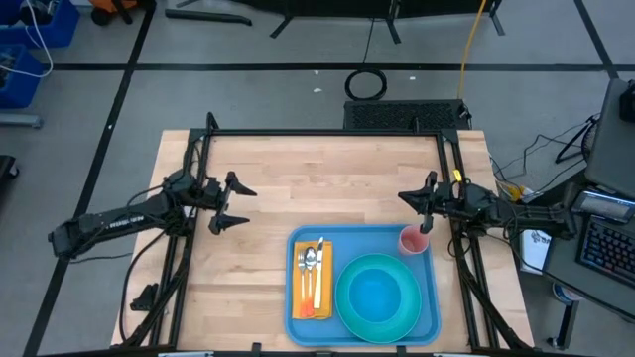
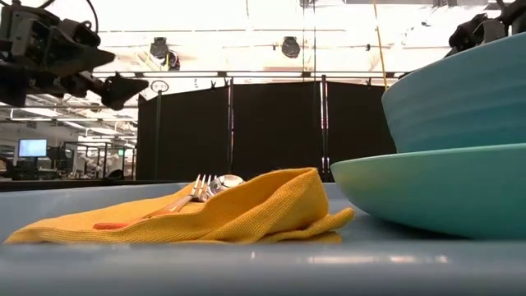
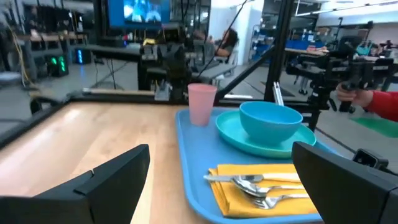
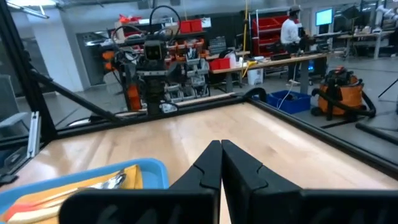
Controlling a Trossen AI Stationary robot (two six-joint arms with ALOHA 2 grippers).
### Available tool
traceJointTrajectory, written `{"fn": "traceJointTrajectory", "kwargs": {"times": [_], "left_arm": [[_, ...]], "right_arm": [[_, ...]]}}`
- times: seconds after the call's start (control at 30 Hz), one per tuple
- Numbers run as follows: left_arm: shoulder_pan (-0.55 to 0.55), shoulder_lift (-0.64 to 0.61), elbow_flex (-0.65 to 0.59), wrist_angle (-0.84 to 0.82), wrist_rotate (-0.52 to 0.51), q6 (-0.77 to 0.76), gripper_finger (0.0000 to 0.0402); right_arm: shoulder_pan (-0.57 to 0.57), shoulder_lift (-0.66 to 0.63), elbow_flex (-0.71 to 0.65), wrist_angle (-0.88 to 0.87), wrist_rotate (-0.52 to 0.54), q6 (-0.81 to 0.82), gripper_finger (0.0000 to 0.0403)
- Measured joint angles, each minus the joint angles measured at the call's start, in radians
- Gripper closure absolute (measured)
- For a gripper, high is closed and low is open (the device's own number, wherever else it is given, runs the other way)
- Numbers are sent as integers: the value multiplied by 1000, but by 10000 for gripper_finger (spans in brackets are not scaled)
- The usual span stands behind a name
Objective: Set up tray
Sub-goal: Return to Home Position
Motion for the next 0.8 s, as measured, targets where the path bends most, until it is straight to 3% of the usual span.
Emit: {"fn": "traceJointTrajectory", "kwargs": {"times": [0.27, 0.47, 0.63, 0.8], "left_arm": [[51, -201, 0, -280, -15, 57, 4], [56, -211, 2, -288, -63, 54, 4], [56, -205, 2, -292, -91, 41, 4], [56, -205, 2, -292, -91, 10, 4]], "right_arm": [[0, 0, 0, -26, 26, 15, 403], [1, 2, 0, -17, 67, 19, 403], [2, 14, -1, -26, -44, 15, 403], [2, 29, -1, -24, -75, 8, 403]]}}
